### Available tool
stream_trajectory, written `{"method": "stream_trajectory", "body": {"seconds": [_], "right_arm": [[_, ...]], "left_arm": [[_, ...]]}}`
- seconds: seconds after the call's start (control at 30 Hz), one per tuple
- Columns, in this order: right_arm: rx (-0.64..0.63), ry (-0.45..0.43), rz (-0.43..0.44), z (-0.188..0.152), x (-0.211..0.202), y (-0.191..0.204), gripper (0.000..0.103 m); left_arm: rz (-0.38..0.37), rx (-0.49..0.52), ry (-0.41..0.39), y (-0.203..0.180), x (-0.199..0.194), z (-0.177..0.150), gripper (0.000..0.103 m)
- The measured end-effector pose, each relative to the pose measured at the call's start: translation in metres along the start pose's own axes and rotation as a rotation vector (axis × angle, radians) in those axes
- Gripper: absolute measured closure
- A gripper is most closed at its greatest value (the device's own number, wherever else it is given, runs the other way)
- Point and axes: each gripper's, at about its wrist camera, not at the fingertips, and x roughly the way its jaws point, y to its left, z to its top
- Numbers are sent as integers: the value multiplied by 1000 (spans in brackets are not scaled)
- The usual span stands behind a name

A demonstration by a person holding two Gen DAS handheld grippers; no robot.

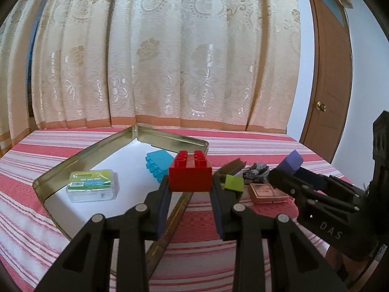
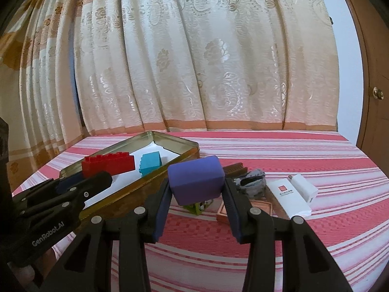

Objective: Organize rigid objects

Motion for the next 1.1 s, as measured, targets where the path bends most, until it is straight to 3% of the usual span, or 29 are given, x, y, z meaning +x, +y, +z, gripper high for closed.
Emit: {"method": "stream_trajectory", "body": {"seconds": [1.1], "right_arm": [[-54,1,66,0,11,39,58]], "left_arm": [[78,-39,-20,41,-9,2,73]]}}
